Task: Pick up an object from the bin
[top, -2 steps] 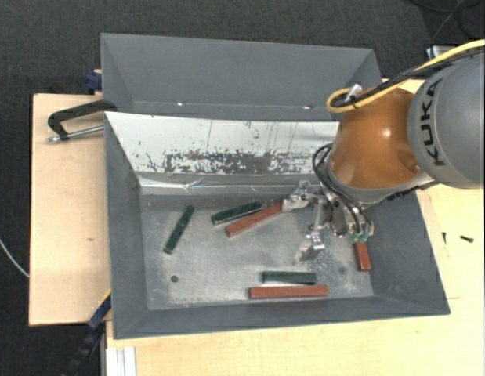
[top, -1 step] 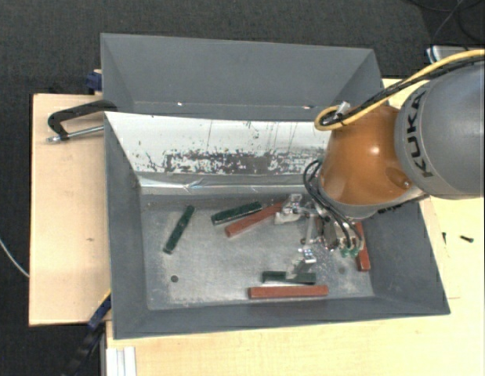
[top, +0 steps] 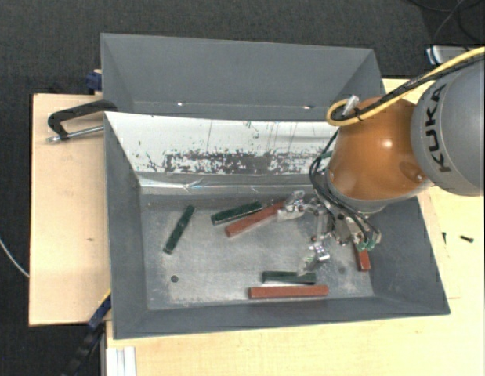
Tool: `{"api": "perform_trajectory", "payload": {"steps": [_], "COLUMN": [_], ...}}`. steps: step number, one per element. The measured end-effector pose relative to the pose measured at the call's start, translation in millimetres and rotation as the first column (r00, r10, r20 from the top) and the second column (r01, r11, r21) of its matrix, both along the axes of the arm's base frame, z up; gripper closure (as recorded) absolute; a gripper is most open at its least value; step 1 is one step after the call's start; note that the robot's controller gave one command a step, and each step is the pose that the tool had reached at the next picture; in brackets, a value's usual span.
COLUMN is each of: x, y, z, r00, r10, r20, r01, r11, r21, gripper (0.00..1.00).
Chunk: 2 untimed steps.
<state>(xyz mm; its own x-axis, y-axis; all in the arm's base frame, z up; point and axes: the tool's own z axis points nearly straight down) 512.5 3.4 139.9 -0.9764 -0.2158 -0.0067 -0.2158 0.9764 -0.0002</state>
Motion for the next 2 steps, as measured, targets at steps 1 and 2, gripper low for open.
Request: {"api": "perform_trajectory", "payload": {"steps": [1,2], "x": [-1.6,-3.3], "y": [-10.0,-9.1], "z": [-53.7,-45.8], "r00": [1.0,1.0], "r10": [-0.026,-0.024], "r20": [0.005,-0.001], "r01": [0.026,0.024], "r11": [1.0,1.0], "r21": [0.001,-0.001], "gripper": [0.0,1.0]}}
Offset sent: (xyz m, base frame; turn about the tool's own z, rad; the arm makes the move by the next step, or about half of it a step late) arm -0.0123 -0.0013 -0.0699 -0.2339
